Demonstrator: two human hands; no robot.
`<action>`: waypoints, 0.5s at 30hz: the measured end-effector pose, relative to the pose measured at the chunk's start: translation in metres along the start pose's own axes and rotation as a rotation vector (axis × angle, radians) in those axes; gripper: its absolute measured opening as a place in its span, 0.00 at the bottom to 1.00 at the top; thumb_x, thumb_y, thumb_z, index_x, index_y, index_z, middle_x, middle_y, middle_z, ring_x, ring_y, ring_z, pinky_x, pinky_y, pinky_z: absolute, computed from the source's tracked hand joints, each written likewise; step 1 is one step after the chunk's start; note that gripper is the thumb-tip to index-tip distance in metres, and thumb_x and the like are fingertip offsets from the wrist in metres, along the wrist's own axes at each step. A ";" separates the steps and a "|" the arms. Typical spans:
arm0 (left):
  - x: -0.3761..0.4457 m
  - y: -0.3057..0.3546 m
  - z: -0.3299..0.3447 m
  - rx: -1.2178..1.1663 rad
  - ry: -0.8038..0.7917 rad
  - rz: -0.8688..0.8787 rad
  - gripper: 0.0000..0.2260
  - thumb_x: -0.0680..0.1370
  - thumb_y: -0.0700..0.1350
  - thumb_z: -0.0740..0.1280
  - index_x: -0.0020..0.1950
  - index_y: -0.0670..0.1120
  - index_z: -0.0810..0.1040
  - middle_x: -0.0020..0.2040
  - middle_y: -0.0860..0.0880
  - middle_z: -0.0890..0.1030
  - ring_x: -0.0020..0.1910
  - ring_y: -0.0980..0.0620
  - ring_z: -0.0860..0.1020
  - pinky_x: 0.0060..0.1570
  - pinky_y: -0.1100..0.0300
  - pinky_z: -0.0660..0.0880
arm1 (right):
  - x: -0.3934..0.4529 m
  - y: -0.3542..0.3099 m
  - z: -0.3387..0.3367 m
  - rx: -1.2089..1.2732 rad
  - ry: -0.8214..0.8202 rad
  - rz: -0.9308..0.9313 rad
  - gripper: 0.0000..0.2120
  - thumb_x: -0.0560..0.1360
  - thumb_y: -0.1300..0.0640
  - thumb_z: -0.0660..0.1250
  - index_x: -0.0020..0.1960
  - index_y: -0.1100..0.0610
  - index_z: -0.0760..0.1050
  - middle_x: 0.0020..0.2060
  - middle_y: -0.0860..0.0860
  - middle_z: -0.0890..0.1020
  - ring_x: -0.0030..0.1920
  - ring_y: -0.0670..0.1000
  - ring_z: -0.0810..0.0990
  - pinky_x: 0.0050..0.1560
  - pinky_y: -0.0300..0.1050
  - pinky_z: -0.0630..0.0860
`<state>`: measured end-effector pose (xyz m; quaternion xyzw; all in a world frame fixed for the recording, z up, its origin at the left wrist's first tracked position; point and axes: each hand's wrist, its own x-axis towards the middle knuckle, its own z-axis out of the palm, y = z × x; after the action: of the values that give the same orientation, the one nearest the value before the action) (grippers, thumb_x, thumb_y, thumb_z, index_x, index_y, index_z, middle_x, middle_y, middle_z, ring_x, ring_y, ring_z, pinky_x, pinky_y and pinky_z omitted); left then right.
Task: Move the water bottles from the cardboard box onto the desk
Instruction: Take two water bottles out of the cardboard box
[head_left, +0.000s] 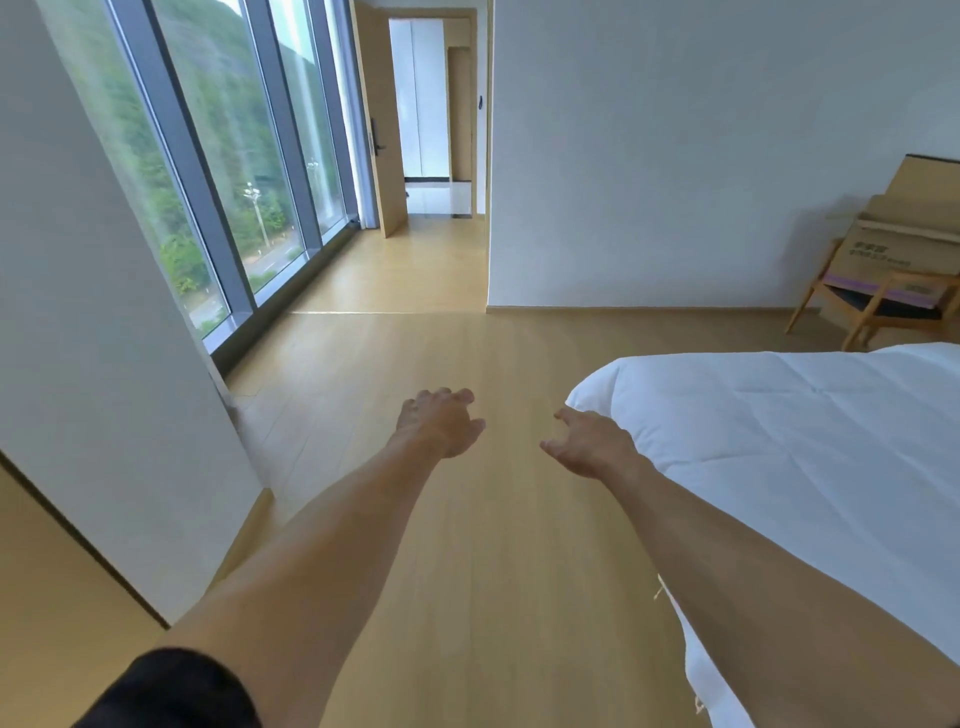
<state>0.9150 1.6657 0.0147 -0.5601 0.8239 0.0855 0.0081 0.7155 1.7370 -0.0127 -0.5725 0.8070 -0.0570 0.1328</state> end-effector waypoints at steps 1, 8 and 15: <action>0.015 0.001 0.001 0.007 0.000 -0.001 0.24 0.83 0.60 0.57 0.77 0.54 0.65 0.74 0.47 0.70 0.73 0.43 0.67 0.71 0.49 0.63 | 0.015 0.002 -0.001 -0.022 -0.001 -0.001 0.29 0.79 0.37 0.60 0.77 0.47 0.62 0.71 0.52 0.73 0.69 0.56 0.73 0.63 0.52 0.72; 0.121 0.003 0.007 0.020 -0.031 0.004 0.25 0.83 0.60 0.56 0.78 0.55 0.63 0.75 0.48 0.70 0.74 0.43 0.66 0.71 0.48 0.63 | 0.110 0.017 -0.004 -0.057 -0.016 0.018 0.30 0.79 0.37 0.60 0.77 0.46 0.61 0.70 0.52 0.73 0.70 0.56 0.71 0.62 0.52 0.72; 0.257 0.004 0.010 0.002 -0.056 0.063 0.25 0.82 0.61 0.56 0.79 0.56 0.62 0.76 0.49 0.68 0.75 0.44 0.65 0.73 0.46 0.61 | 0.221 0.035 -0.020 -0.075 -0.016 0.113 0.30 0.79 0.37 0.59 0.78 0.46 0.60 0.70 0.52 0.73 0.70 0.56 0.71 0.63 0.51 0.70</action>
<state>0.8144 1.4318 -0.0223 -0.5312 0.8408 0.1007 0.0289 0.6099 1.5403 -0.0350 -0.5312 0.8385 -0.0146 0.1205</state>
